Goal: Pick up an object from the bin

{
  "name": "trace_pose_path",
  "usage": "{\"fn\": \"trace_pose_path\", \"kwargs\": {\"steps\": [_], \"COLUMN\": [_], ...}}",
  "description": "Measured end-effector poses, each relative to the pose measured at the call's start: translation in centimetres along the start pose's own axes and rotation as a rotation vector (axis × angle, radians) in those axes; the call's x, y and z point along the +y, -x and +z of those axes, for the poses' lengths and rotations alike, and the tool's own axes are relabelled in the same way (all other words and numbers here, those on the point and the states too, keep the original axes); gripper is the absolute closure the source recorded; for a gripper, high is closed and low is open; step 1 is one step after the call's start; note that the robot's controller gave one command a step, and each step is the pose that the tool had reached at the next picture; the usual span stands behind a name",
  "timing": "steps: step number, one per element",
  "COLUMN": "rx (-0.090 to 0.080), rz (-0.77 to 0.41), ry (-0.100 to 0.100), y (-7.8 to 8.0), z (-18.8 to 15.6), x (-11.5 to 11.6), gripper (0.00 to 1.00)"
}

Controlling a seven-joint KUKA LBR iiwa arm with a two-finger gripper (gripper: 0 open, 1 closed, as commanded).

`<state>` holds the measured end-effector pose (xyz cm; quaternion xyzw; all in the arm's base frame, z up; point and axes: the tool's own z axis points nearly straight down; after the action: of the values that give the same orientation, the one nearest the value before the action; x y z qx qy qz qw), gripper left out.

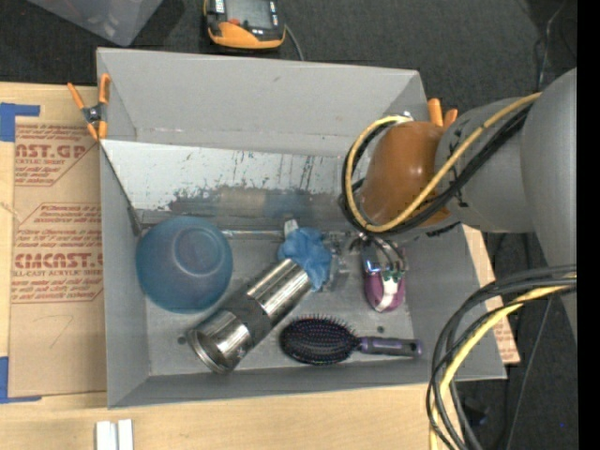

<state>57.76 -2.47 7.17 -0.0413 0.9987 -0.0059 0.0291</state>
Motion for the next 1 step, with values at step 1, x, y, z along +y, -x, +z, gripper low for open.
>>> {"fn": "trace_pose_path", "kwargs": {"steps": [1], "rx": [-0.001], "rz": [0.035], "ry": [0.003], "y": [-0.41], "z": [-0.02], "x": [-0.36], "gripper": [1.00]}}
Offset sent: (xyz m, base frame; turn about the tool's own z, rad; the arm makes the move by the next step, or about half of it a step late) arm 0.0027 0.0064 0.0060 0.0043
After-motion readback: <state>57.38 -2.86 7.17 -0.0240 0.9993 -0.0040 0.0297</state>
